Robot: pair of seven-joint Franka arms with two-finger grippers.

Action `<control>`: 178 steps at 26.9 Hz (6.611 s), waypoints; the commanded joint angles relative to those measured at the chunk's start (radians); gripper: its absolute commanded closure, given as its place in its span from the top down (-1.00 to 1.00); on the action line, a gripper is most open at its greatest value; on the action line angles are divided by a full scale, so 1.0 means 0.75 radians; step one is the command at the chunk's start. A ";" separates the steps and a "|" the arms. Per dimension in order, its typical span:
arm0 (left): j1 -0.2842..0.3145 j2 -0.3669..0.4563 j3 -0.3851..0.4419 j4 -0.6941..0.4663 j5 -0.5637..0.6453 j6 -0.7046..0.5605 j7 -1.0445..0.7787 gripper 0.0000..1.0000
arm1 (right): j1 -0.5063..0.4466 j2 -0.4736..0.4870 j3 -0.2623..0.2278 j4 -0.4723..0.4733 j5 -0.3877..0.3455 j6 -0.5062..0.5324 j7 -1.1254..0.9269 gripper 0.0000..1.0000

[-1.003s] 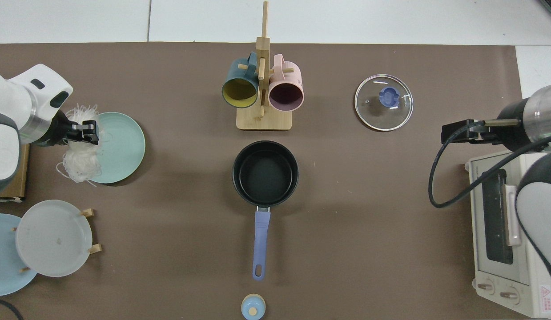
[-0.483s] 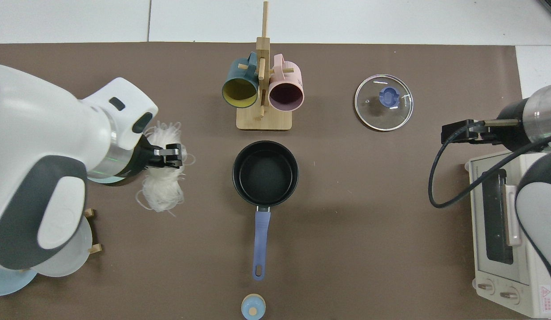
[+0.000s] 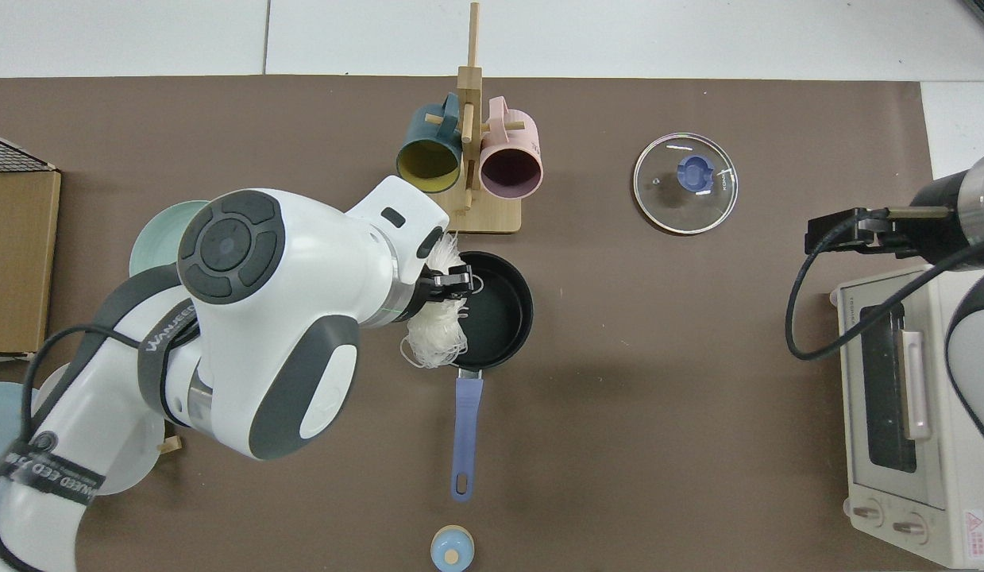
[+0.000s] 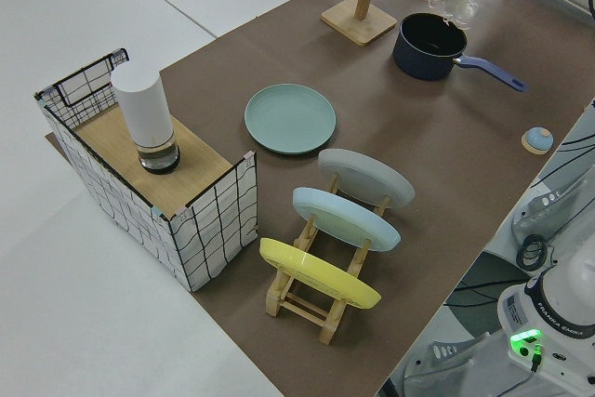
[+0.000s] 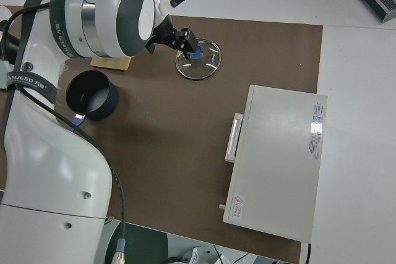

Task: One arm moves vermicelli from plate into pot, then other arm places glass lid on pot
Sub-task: 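Release the vermicelli into the pot while the right gripper grasps the lid, then withdraw the left gripper while the right gripper lifts the glass lid, then carry the glass lid with the right gripper and lower it onto the pot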

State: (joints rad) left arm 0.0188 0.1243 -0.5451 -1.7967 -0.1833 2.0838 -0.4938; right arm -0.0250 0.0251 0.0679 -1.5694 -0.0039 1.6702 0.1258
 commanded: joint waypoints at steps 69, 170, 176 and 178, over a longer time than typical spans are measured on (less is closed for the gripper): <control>-0.044 -0.217 0.438 0.183 0.134 -0.494 0.456 0.96 | 0.054 1.046 0.020 0.550 -0.185 0.506 -0.072 -0.02; 0.020 -0.280 0.649 0.170 0.228 -0.504 0.648 1.00 | 0.780 0.621 0.016 0.135 -0.162 0.467 0.922 1.00; 0.020 -0.280 0.649 0.170 0.228 -0.510 0.650 1.00 | 0.774 0.605 0.010 0.211 -0.165 0.336 0.916 1.00; 0.020 -0.280 0.649 0.170 0.228 -0.510 0.652 1.00 | 0.770 0.595 0.008 0.231 -0.169 0.291 0.912 1.00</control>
State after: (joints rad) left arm 0.0431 -0.0670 -0.0643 -1.6454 -0.0003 1.6946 0.0031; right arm 0.5550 0.4780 0.0726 -1.4523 -0.1082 1.9748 0.7834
